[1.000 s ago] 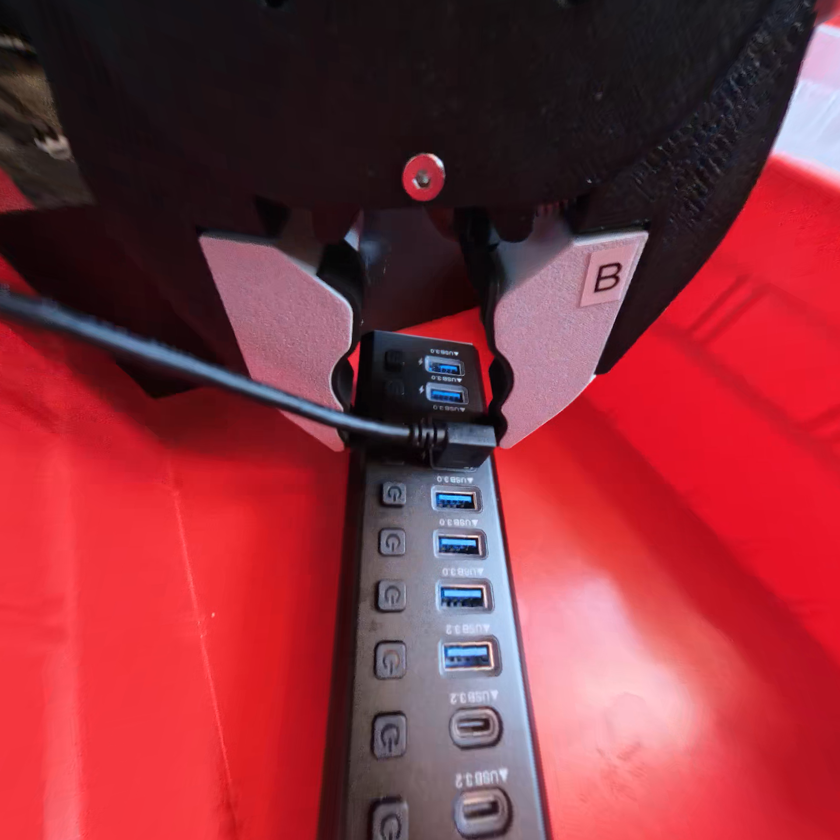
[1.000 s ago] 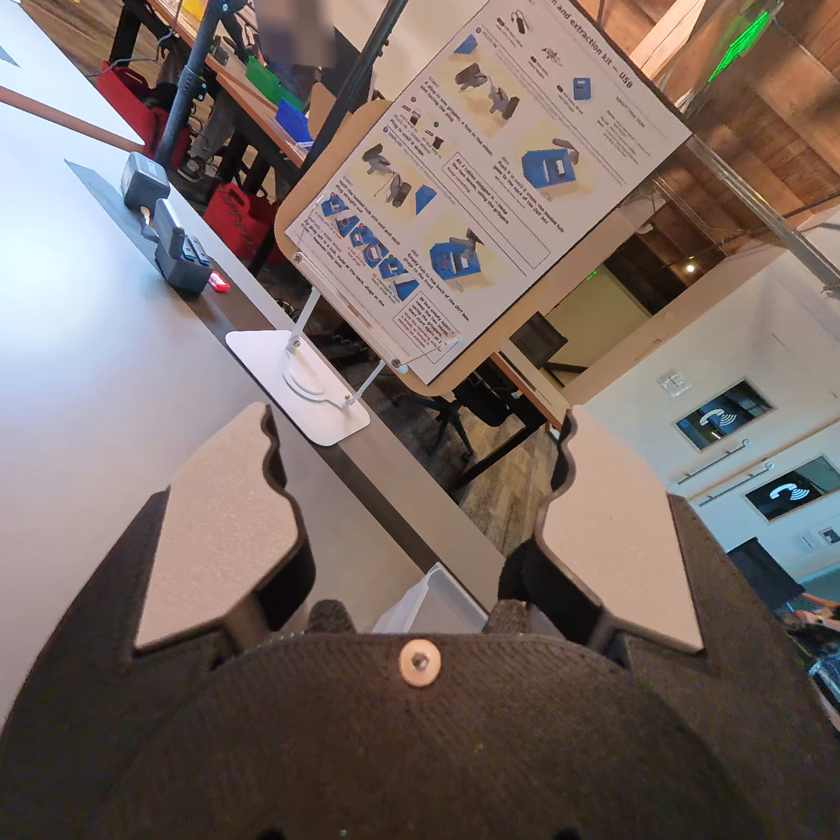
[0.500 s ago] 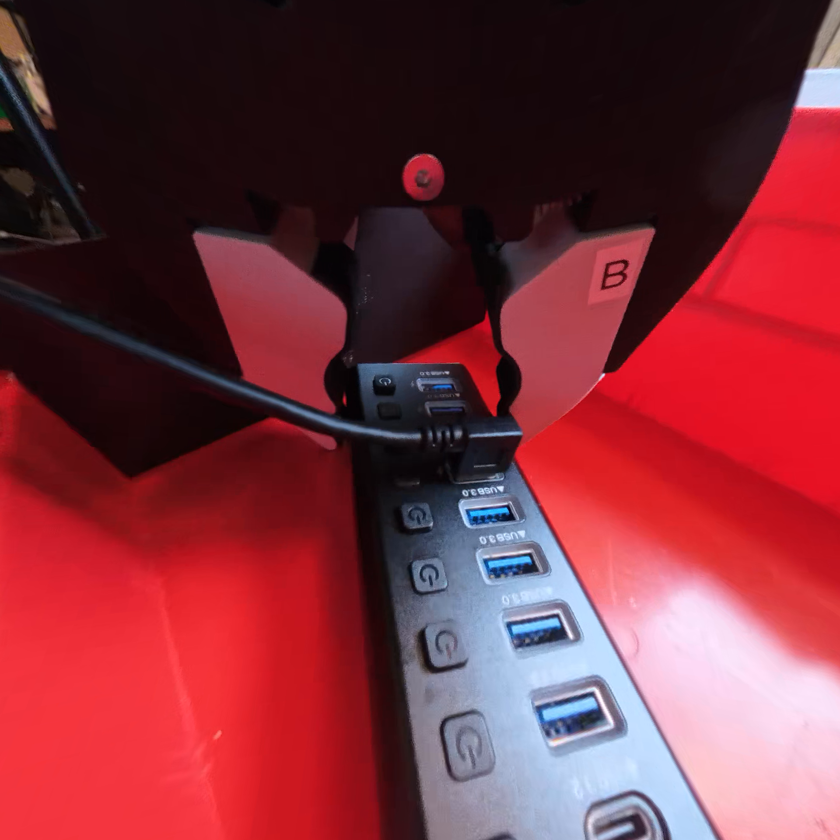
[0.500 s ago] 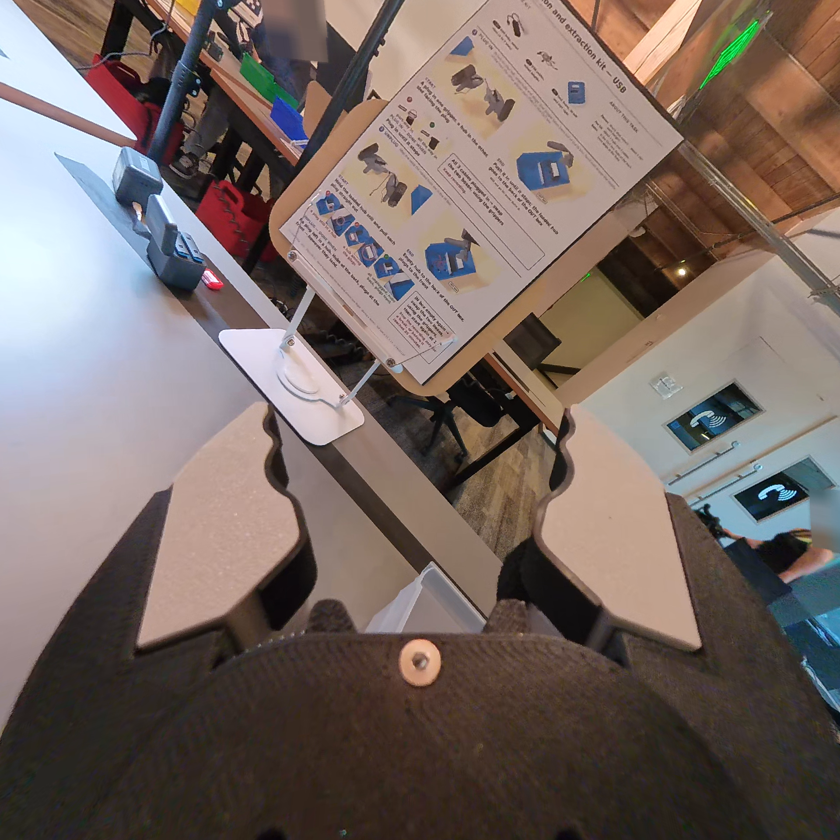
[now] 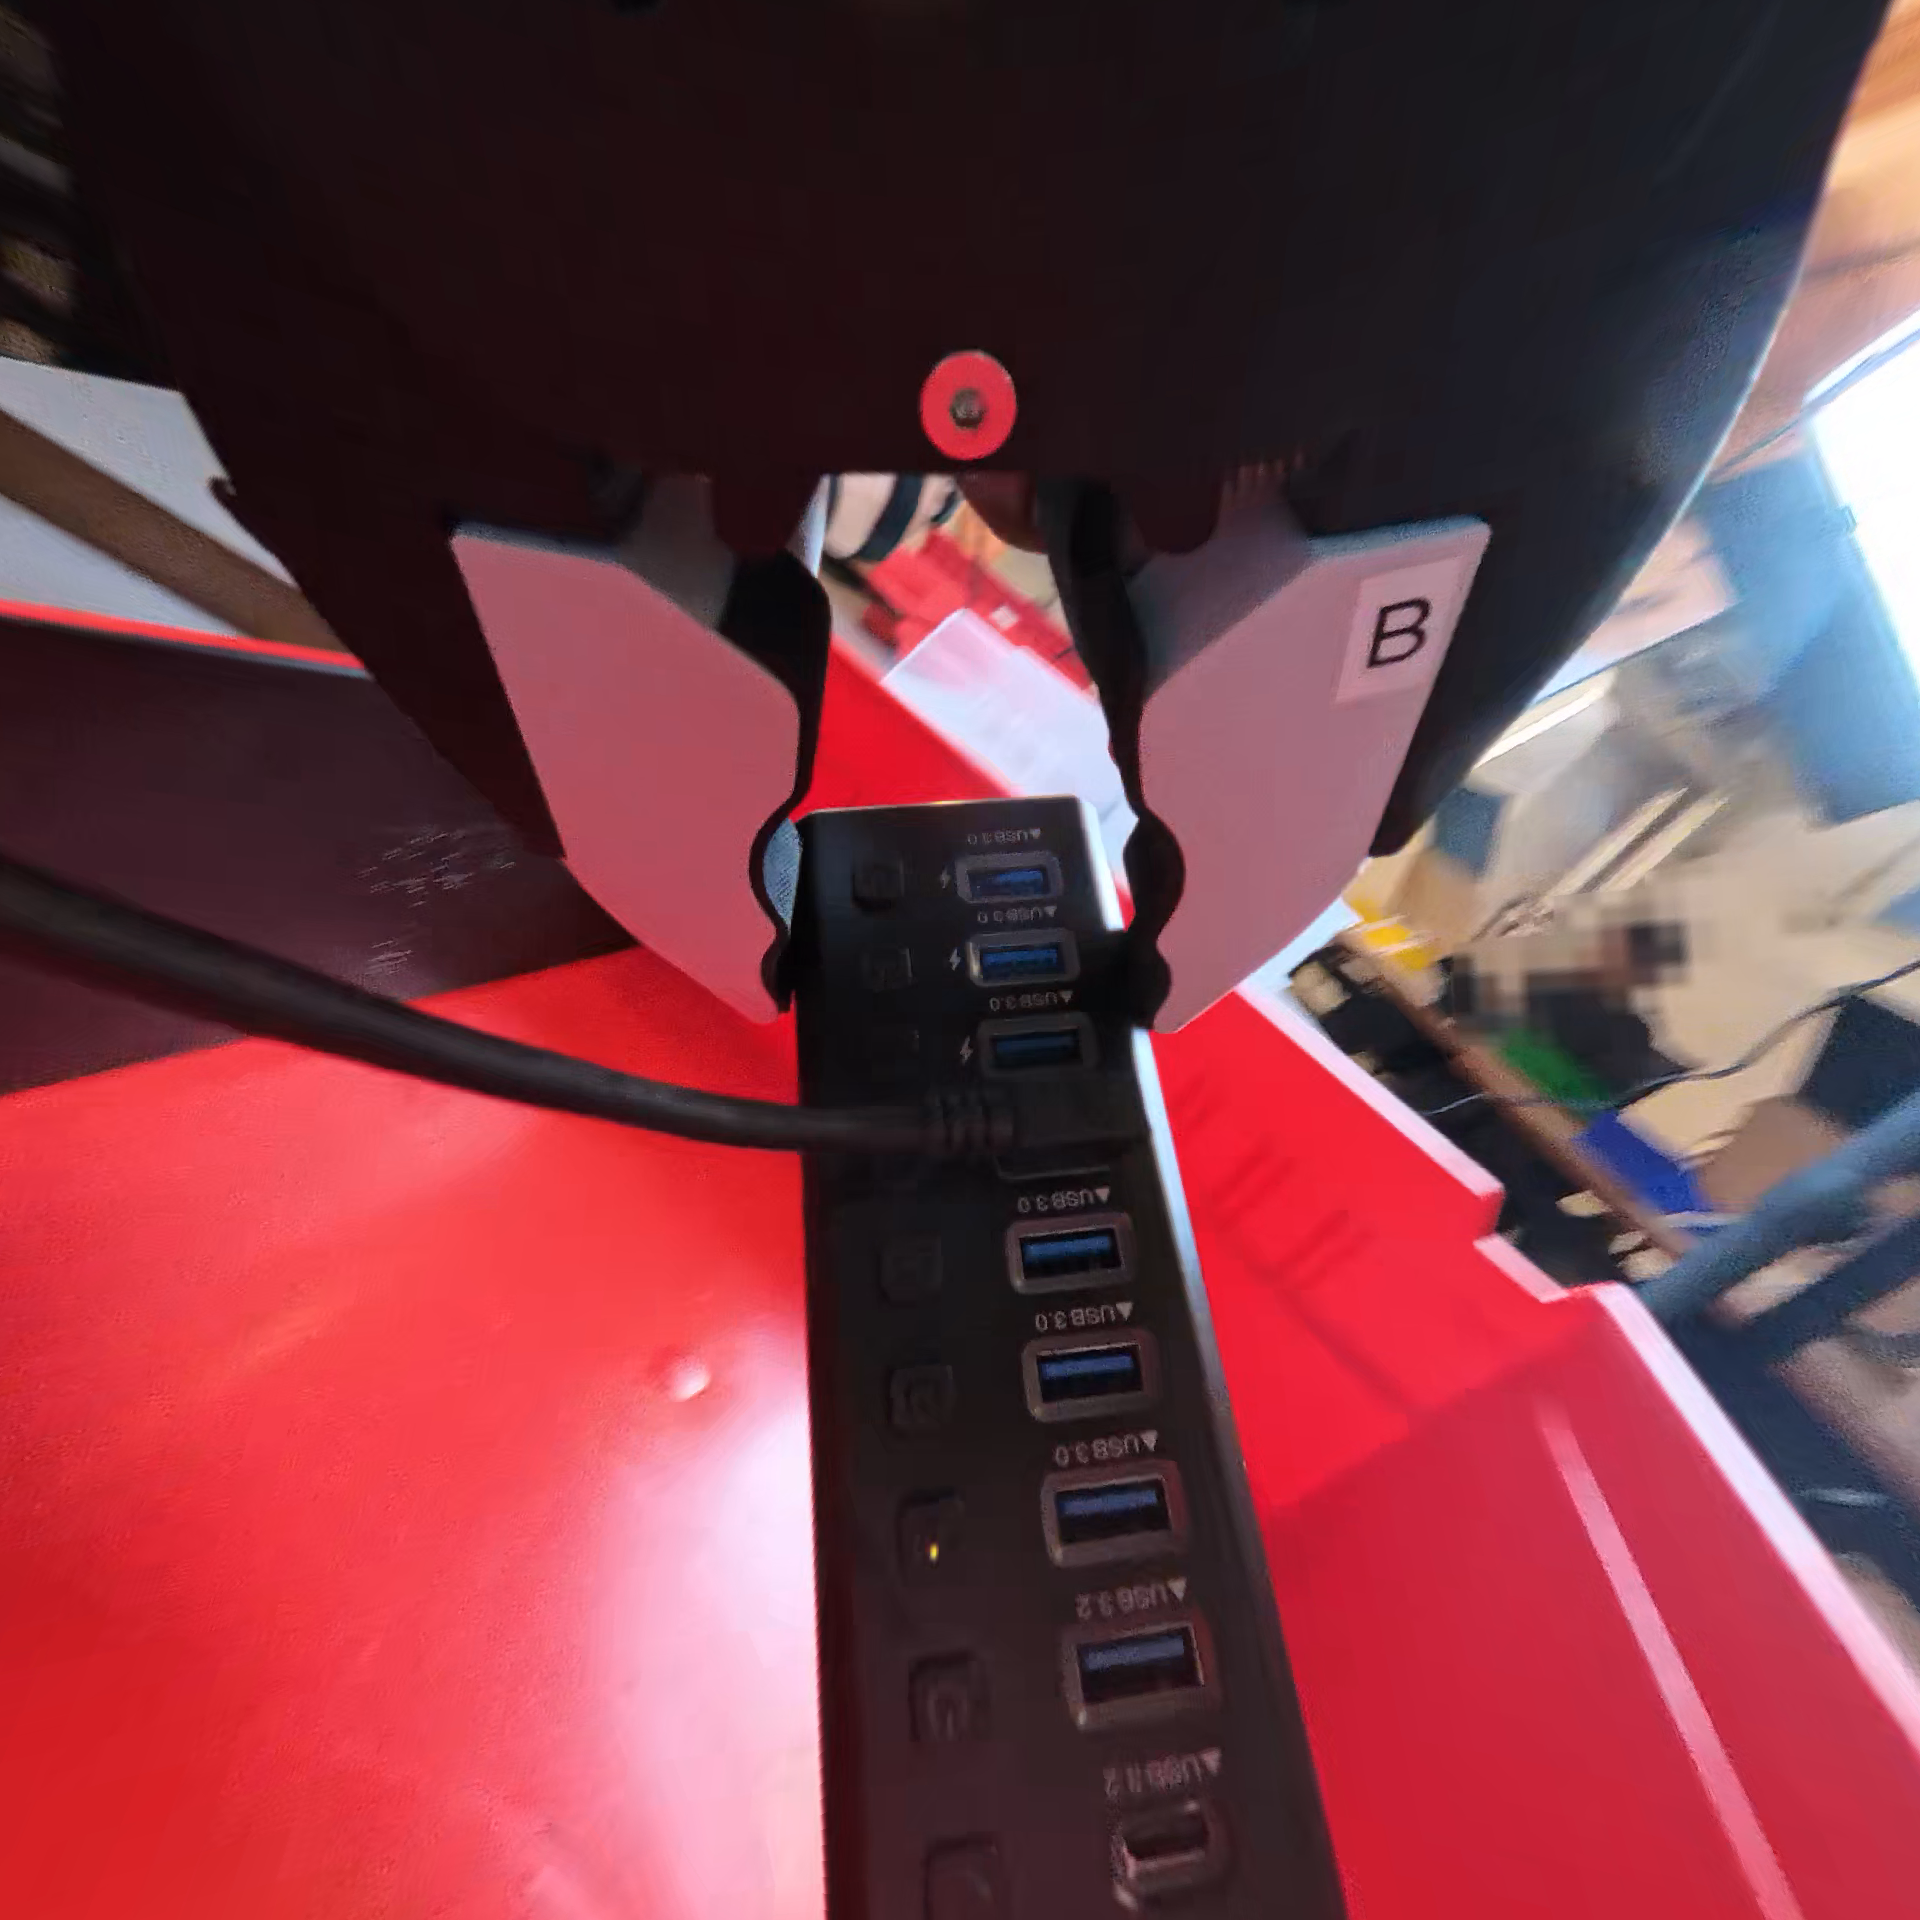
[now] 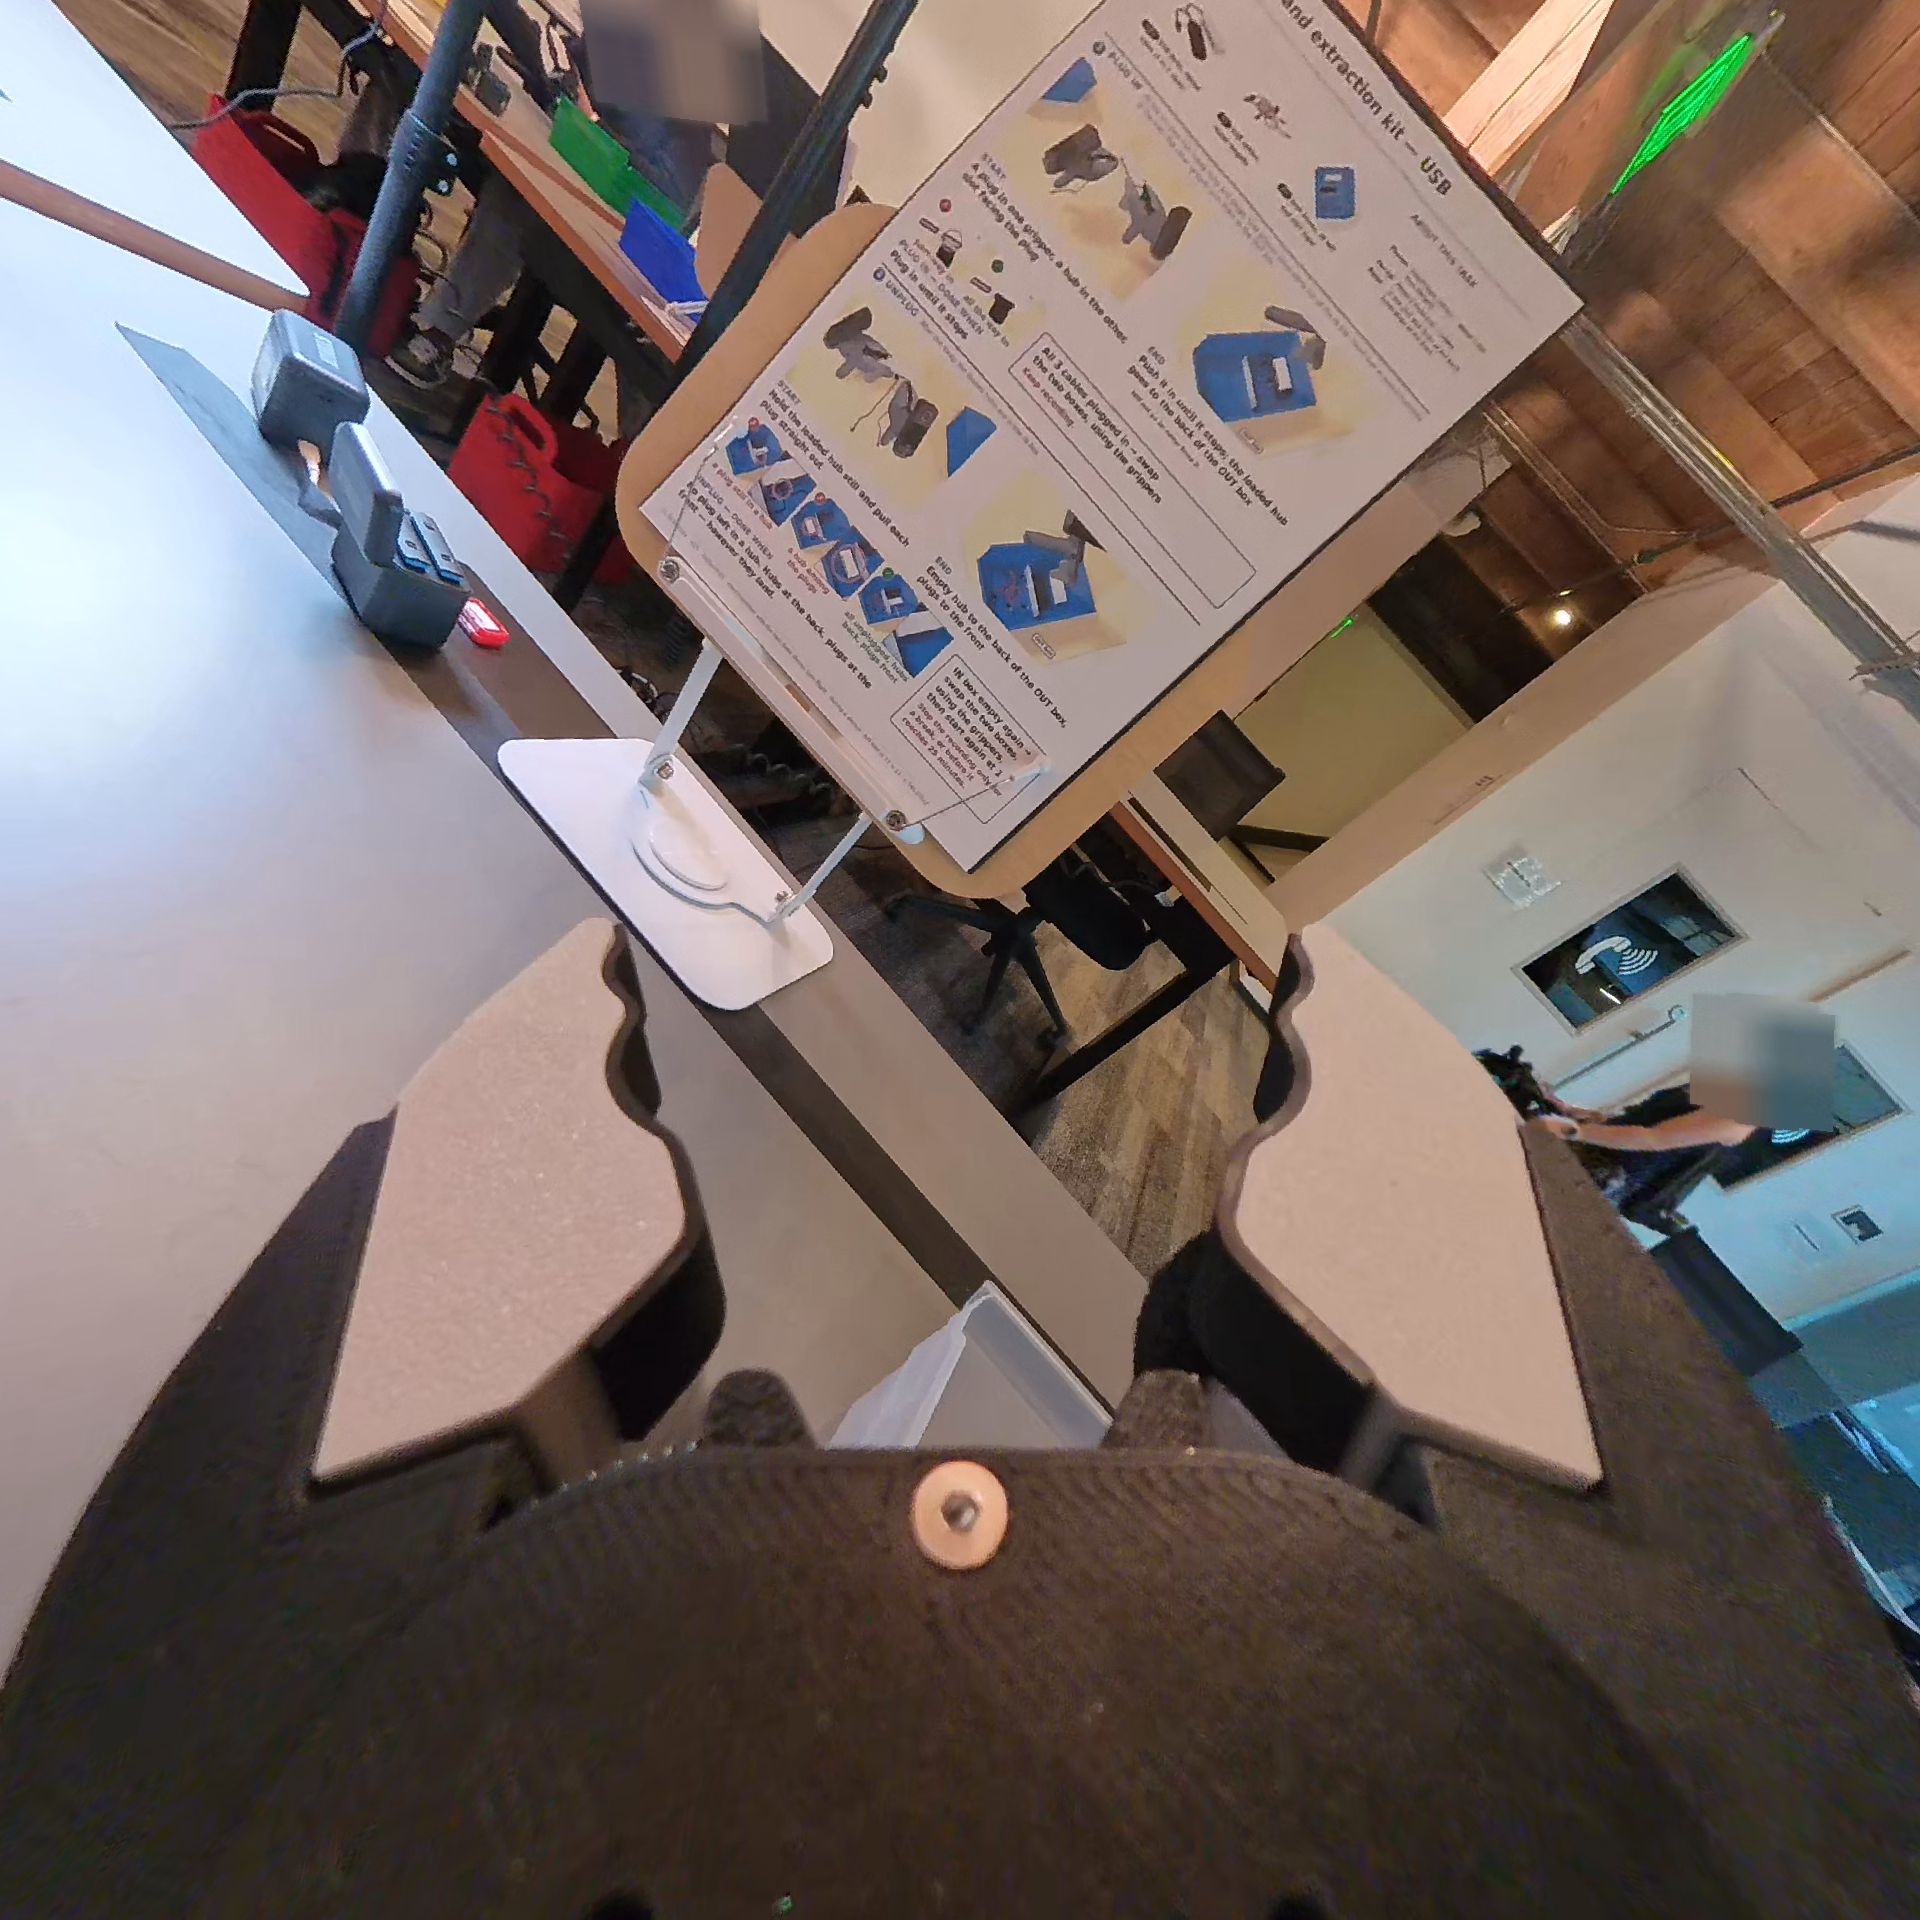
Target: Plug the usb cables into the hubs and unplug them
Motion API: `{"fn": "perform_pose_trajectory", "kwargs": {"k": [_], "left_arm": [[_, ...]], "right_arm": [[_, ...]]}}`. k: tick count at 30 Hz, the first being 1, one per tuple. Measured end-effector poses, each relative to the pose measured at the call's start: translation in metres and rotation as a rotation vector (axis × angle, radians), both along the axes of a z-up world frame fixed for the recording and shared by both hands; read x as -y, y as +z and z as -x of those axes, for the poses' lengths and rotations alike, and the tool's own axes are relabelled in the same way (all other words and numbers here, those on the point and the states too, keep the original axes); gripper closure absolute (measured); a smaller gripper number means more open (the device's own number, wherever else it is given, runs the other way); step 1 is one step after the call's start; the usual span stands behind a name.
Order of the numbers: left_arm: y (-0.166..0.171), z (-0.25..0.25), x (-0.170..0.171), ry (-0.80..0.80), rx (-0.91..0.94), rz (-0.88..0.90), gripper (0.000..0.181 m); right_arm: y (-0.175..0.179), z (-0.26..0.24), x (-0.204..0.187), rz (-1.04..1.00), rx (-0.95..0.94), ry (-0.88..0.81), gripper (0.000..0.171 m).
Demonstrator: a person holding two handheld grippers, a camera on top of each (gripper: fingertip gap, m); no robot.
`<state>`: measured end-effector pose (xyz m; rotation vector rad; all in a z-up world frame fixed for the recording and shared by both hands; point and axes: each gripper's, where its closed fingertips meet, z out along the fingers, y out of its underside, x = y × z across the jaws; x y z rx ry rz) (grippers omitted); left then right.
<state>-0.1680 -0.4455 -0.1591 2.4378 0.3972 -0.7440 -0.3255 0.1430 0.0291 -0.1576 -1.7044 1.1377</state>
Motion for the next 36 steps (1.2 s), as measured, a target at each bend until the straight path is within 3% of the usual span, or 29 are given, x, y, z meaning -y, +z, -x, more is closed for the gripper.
{"fn": "perform_pose_trajectory", "kwargs": {"k": [1, 6, 14, 18, 22, 26, 31, 36], "left_arm": [[0.010, 0.004, 0.000, -0.028, -0.042, 0.057, 0.120], [0.055, 0.017, -0.011, -0.119, -0.252, 0.191, 0.121], [0.128, 0.025, -0.029, -0.138, -0.512, 0.236, 0.121], [0.172, 0.029, -0.042, -0.152, -0.665, 0.222, 0.121], [0.196, 0.031, -0.077, -0.207, -0.791, 0.148, 0.121], [0.194, 0.032, -0.133, -0.294, -0.822, 0.096, 0.120], [0.163, 0.035, -0.220, -0.437, -0.763, 0.023, 0.120], [0.133, 0.037, -0.294, -0.596, -0.670, 0.000, 0.120]], "right_arm": [[0.000, 0.000, 0.000, 0.000, -0.002, 0.001, 0.057], [0.003, 0.000, 0.000, 0.004, -0.008, 0.003, 0.057], [0.010, -0.002, 0.007, 0.033, -0.023, 0.033, 0.058], [0.024, -0.019, 0.035, 0.095, -0.081, 0.167, 0.057], [0.048, -0.060, 0.086, 0.261, -0.182, 0.394, 0.055], [0.021, -0.101, 0.154, 0.196, -0.297, 0.448, 0.056], [-0.018, -0.145, 0.201, -0.055, -0.685, 0.318, 0.073], [-0.034, -0.136, 0.208, -0.111, -0.530, 0.259, 0.064]]}}
